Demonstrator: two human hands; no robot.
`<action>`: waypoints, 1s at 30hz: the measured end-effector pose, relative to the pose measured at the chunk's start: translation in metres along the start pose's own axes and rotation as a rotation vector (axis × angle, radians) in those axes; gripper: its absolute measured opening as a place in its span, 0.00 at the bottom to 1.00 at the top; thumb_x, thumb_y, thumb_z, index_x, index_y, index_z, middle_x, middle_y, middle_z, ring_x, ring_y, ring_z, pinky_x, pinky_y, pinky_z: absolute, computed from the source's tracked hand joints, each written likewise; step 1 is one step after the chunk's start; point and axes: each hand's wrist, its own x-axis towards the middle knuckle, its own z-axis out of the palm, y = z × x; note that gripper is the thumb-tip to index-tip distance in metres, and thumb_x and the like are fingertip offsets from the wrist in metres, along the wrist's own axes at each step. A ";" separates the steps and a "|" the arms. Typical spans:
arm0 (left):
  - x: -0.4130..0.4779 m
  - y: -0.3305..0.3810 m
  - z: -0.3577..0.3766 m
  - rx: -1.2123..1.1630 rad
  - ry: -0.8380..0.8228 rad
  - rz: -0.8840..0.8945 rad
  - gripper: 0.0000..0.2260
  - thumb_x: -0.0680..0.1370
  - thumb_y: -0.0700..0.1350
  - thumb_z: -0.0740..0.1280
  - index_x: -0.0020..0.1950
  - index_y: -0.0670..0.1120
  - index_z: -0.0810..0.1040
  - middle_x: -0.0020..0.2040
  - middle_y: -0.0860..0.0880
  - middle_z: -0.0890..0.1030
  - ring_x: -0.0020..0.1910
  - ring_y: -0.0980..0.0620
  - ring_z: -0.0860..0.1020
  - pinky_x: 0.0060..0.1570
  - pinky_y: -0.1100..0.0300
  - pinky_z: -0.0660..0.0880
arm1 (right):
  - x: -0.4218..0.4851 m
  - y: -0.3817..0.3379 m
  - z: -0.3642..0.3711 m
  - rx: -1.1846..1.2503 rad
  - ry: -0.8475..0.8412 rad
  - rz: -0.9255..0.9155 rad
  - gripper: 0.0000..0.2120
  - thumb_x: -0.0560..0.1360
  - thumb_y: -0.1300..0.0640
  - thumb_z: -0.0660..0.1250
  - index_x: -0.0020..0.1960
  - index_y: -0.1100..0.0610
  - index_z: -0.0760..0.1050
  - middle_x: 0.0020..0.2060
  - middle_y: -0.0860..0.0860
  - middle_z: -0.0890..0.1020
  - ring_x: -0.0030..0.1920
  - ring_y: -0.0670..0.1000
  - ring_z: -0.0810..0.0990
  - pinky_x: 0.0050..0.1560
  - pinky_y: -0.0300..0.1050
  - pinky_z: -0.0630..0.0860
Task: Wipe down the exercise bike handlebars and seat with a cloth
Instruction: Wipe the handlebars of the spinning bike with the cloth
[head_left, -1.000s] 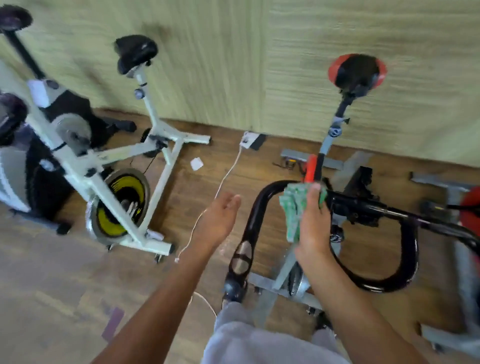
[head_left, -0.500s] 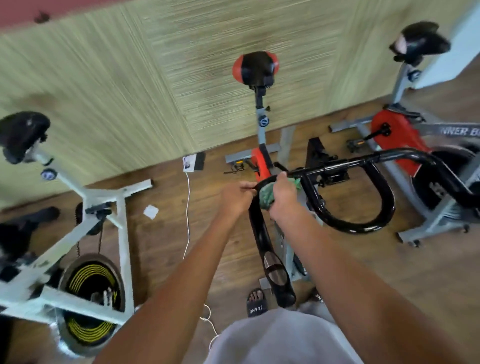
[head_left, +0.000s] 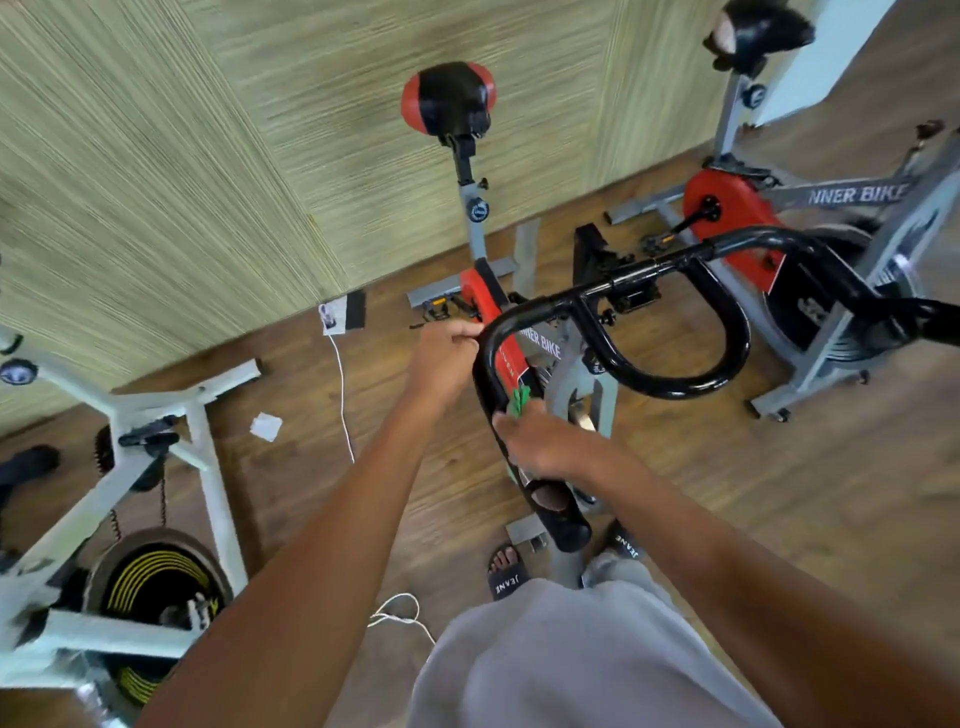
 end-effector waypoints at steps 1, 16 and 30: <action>0.001 0.000 0.000 0.008 0.004 0.003 0.16 0.77 0.31 0.62 0.61 0.42 0.82 0.59 0.46 0.83 0.60 0.49 0.80 0.66 0.55 0.72 | -0.012 0.007 -0.002 -0.040 -0.006 0.029 0.19 0.85 0.51 0.50 0.70 0.62 0.60 0.66 0.61 0.70 0.60 0.60 0.74 0.50 0.46 0.69; -0.012 0.004 0.001 -0.021 0.010 -0.002 0.16 0.81 0.35 0.60 0.66 0.44 0.80 0.66 0.48 0.79 0.64 0.54 0.75 0.58 0.70 0.64 | -0.057 0.036 -0.033 -0.091 -0.132 -0.009 0.26 0.84 0.41 0.51 0.76 0.54 0.65 0.72 0.53 0.72 0.66 0.54 0.74 0.61 0.48 0.70; -0.047 0.032 0.021 -0.870 -0.375 -0.111 0.29 0.73 0.66 0.62 0.66 0.48 0.76 0.59 0.45 0.83 0.57 0.48 0.83 0.55 0.51 0.79 | -0.018 0.007 -0.061 1.161 -0.155 -0.276 0.21 0.83 0.45 0.58 0.67 0.58 0.76 0.59 0.57 0.83 0.61 0.56 0.82 0.61 0.53 0.77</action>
